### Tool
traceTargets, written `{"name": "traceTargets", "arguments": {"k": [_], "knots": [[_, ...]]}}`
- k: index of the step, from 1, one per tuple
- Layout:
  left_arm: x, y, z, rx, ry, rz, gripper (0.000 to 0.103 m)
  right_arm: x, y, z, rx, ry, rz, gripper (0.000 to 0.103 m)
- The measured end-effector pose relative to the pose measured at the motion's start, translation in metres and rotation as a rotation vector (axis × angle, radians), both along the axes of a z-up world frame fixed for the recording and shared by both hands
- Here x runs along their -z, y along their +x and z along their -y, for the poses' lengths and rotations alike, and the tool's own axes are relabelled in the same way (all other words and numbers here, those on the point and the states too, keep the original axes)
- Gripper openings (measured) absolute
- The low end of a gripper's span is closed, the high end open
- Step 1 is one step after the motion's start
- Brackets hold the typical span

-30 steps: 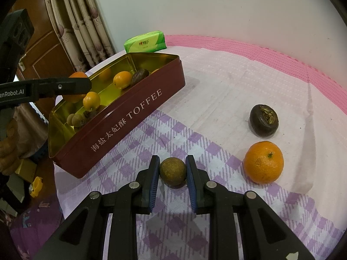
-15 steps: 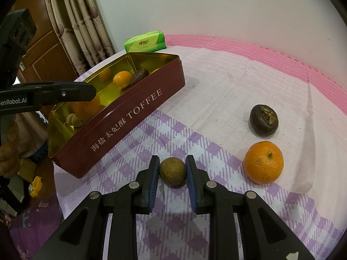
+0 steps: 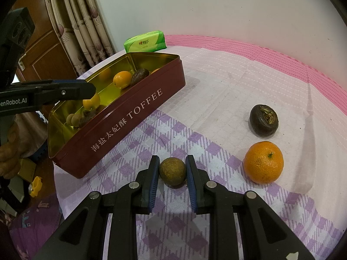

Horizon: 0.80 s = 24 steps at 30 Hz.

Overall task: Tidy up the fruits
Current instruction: 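Lower the tangerine into the tin and open the left gripper while the right holds the green fruit, then lower the small green fruit onto the cloth and open the right gripper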

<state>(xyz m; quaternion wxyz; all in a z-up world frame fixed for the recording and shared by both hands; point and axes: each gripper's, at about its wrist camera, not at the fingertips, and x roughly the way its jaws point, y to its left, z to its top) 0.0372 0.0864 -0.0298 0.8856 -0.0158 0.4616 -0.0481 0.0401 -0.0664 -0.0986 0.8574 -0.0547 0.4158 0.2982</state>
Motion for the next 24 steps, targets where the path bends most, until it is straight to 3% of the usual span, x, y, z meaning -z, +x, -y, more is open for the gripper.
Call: {"name": "traceTargets", "arguments": {"k": [16, 24], "knots": [[0.0, 0.0006, -0.0064, -0.05, 0.03, -0.019, 0.044, 0.0015, -0.0001, -0.0017, 0.001, -0.016, 0.009, 0.022], [-0.0032, -0.0008, -0.0094, -0.072, 0.045, -0.018, 0.054, 0.001, -0.0012, -0.0042, 0.002, -0.027, 0.015, 0.022]]}}
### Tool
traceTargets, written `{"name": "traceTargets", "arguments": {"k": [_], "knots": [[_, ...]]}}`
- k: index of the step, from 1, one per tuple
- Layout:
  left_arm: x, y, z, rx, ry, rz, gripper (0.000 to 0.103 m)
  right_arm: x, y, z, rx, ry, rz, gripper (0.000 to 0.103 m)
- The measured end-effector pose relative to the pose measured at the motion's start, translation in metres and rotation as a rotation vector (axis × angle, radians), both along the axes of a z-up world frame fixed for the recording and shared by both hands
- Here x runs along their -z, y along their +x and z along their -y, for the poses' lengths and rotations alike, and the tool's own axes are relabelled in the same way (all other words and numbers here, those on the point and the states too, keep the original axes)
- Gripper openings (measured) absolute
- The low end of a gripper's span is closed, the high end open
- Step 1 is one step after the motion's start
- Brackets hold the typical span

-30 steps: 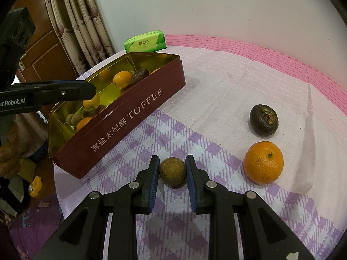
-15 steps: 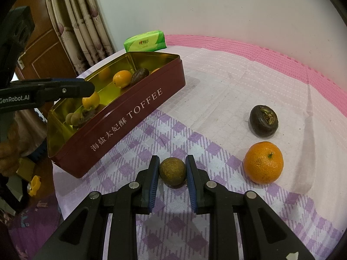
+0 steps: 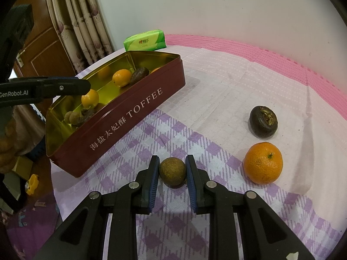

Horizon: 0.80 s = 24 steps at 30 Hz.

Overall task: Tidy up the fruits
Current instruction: 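Lower the small green fruit onto the cloth and open the right gripper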

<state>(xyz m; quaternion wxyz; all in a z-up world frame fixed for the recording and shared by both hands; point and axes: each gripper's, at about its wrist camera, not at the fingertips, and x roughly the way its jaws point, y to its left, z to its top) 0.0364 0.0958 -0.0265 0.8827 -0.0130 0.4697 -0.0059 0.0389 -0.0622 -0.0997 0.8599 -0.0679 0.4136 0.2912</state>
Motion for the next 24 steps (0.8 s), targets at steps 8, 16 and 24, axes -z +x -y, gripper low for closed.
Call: {"name": "traceTargets", "arguments": {"k": [8, 16, 24], "knots": [[-0.003, 0.0, -0.001, -0.009, 0.017, 0.004, 0.059, 0.0, -0.001, -0.001, 0.0, -0.008, 0.005, 0.022], [-0.003, -0.001, -0.008, -0.032, 0.014, 0.004, 0.059, -0.001, -0.011, -0.001, 0.024, -0.022, 0.007, 0.023], [-0.001, 0.001, -0.013, -0.049, 0.002, -0.017, 0.061, -0.005, -0.014, 0.006, 0.041, -0.001, -0.003, 0.022]]}}
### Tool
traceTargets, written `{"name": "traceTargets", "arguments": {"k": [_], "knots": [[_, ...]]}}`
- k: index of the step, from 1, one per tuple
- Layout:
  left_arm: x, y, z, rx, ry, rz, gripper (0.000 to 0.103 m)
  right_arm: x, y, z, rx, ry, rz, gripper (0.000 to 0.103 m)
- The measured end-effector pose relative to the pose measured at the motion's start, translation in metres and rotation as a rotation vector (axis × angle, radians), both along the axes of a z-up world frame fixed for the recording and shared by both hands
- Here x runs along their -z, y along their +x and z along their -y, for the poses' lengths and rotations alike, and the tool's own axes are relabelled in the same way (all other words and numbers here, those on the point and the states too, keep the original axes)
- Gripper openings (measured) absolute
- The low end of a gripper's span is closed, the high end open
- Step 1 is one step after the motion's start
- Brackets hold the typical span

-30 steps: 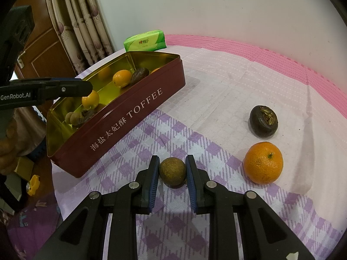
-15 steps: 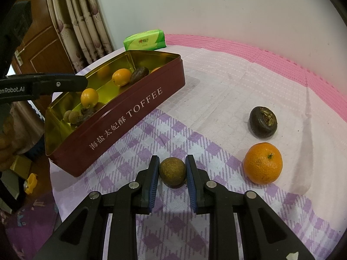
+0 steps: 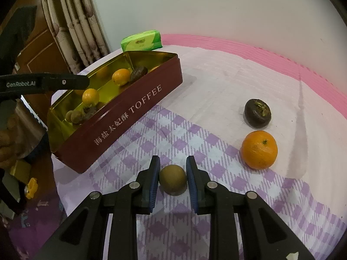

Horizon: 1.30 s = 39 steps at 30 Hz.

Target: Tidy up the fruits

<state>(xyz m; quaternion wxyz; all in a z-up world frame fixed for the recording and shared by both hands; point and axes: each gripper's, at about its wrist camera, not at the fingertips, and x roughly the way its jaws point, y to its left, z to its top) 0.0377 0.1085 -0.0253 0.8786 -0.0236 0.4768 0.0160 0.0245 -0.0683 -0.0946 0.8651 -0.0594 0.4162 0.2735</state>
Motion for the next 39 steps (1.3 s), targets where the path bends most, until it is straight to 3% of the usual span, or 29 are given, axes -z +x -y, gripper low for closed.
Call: {"name": "traceTargets", "arguments": {"k": [12, 15, 19, 25, 27, 28, 31, 37, 39], "knots": [[0.004, 0.001, -0.009, -0.036, -0.034, -0.026, 0.063, -0.006, -0.004, 0.01, -0.008, 0.04, -0.024, 0.022], [0.004, 0.002, -0.01, -0.033, -0.034, -0.026, 0.063, -0.009, -0.01, 0.006, -0.016, 0.014, 0.001, 0.025], [0.006, 0.001, -0.009, -0.03, -0.034, -0.032, 0.063, -0.01, -0.018, 0.002, -0.029, -0.034, 0.027, 0.038], [0.008, 0.001, -0.008, -0.027, -0.043, -0.038, 0.063, -0.003, -0.021, 0.004, -0.021, -0.053, 0.009, 0.039], [0.008, 0.001, -0.007, -0.026, -0.038, -0.037, 0.063, -0.001, -0.018, 0.006, -0.01, -0.044, 0.003, 0.03], [0.007, 0.001, -0.007, -0.025, -0.032, -0.034, 0.063, -0.001, -0.016, 0.007, -0.002, -0.047, -0.002, 0.019], [0.006, 0.0, -0.007, -0.026, -0.021, -0.027, 0.063, -0.004, -0.013, 0.01, 0.006, -0.04, -0.008, 0.011], [0.006, 0.001, -0.012, -0.042, -0.04, -0.036, 0.063, -0.002, -0.01, 0.008, -0.005, -0.051, -0.024, 0.012], [0.005, 0.001, -0.014, -0.046, -0.046, -0.037, 0.063, -0.004, -0.011, 0.007, -0.004, -0.055, -0.007, 0.019]]}}
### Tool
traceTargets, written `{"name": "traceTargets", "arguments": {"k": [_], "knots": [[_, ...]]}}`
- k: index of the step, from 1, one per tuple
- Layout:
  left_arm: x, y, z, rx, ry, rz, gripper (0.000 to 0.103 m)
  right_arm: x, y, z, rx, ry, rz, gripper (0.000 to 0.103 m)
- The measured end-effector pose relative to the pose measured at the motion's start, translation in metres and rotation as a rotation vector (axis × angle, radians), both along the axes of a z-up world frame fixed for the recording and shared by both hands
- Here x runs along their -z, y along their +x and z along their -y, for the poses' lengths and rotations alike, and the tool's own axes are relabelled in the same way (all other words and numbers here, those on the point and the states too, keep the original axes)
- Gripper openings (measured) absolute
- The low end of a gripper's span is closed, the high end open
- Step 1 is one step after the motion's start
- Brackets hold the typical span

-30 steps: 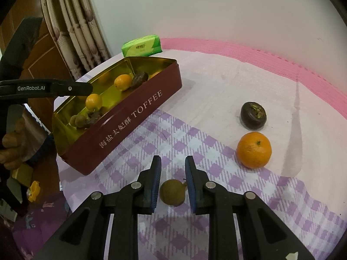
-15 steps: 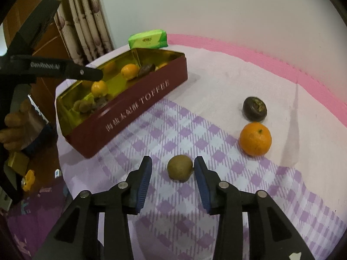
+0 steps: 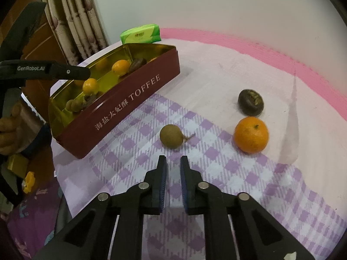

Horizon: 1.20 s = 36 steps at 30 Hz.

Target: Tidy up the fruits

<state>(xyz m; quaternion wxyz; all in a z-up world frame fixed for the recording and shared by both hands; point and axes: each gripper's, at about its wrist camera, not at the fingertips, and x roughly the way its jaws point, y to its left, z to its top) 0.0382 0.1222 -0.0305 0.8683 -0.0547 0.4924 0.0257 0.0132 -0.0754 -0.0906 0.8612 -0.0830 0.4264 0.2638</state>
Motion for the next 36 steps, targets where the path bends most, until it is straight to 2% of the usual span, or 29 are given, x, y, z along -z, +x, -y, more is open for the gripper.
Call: {"name": "traceTargets", "arguments": {"k": [2, 4, 5, 15, 16, 17, 18, 25, 30, 36], "knots": [[0.0, 0.0, 0.0, 0.001, -0.004, -0.002, 0.063, -0.004, 0.0, 0.001, 0.001, 0.015, 0.012, 0.041], [0.0, 0.001, 0.001, 0.004, -0.005, -0.003, 0.063, -0.009, 0.003, 0.0, -0.001, 0.014, 0.03, 0.05], [0.0, 0.001, 0.001, 0.007, -0.001, -0.004, 0.063, -0.01, 0.005, -0.002, -0.005, 0.011, 0.033, 0.05], [0.002, 0.001, 0.003, 0.01, -0.008, -0.018, 0.063, -0.008, 0.046, -0.022, -0.014, -0.005, 0.02, 0.051], [0.002, 0.001, 0.003, 0.01, -0.01, -0.021, 0.063, -0.006, 0.05, -0.026, -0.025, -0.017, 0.004, 0.045], [0.003, 0.001, 0.003, 0.011, -0.01, -0.024, 0.063, 0.0, 0.053, -0.03, -0.027, -0.051, -0.015, 0.029], [0.003, 0.002, 0.002, 0.011, -0.01, -0.025, 0.063, 0.003, 0.054, -0.031, -0.022, -0.078, -0.009, 0.024], [0.002, 0.002, -0.002, 0.002, -0.019, -0.019, 0.063, -0.006, 0.044, -0.023, -0.005, -0.028, -0.007, 0.022], [-0.005, 0.0, -0.005, -0.019, 0.01, 0.008, 0.063, -0.029, 0.03, -0.029, -0.031, 0.029, 0.026, 0.022], [-0.011, -0.003, -0.009, -0.04, 0.047, 0.027, 0.064, -0.064, 0.033, -0.051, -0.081, 0.083, 0.062, 0.022]]}}
